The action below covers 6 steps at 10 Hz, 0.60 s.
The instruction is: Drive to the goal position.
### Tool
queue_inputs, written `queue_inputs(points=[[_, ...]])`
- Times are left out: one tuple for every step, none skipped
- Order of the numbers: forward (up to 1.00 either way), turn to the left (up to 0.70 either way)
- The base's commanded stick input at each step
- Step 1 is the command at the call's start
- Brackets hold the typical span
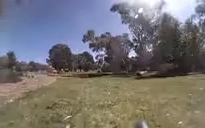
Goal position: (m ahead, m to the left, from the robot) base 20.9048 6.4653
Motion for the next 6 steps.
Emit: queue_inputs(points=[[1.0,-0.2],[1.0,-0.2],[1.0,-0.06],[1.0,0.0],[1.0,0.0],[1.0,0.0]])
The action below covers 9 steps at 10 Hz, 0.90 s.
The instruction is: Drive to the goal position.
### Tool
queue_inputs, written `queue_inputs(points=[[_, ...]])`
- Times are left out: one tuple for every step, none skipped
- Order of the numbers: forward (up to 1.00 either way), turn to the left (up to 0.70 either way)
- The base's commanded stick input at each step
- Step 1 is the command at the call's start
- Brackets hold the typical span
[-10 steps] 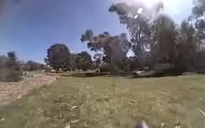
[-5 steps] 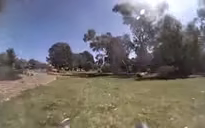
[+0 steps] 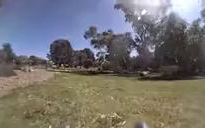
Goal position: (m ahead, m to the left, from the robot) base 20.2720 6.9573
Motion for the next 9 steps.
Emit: queue_inputs(points=[[1.0,0.0],[1.0,0.0],[1.0,0.0],[1.0,0.0],[1.0,0.0],[1.0,0.0],[1.0,0.0],[1.0,0.0],[1.0,0.0]])
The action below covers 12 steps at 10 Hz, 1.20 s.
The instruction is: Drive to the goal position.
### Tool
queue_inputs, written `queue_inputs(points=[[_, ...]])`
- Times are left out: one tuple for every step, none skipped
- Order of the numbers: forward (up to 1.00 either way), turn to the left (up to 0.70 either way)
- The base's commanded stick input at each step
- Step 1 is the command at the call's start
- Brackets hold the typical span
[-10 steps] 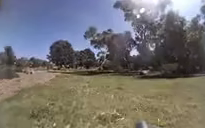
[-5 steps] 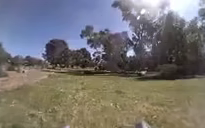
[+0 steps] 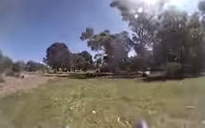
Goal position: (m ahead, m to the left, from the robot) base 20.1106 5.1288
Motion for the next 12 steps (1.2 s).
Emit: queue_inputs(points=[[1.0,0.0],[1.0,0.0],[1.0,0.0],[1.0,0.0],[1.0,0.0],[1.0,0.0],[1.0,0.0],[1.0,0.0],[1.0,0.0],[1.0,0.0],[1.0,0.0],[1.0,0.0]])
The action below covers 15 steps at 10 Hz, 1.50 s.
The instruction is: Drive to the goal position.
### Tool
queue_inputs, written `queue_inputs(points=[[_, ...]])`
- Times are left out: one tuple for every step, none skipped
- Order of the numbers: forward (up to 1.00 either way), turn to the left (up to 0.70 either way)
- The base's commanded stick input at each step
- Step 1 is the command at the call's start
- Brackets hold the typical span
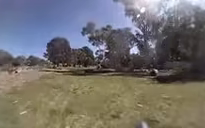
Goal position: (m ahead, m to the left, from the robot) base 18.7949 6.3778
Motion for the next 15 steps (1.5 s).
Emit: queue_inputs(points=[[1.0,0.0],[1.0,0.0],[1.0,0.0],[1.0,0.0],[1.0,0.0],[1.0,0.0],[1.0,0.0],[1.0,0.0],[1.0,0.0],[1.0,0.07],[1.0,0.22],[1.0,0.27],[1.0,0.27],[1.0,0.27],[1.0,0.27]])
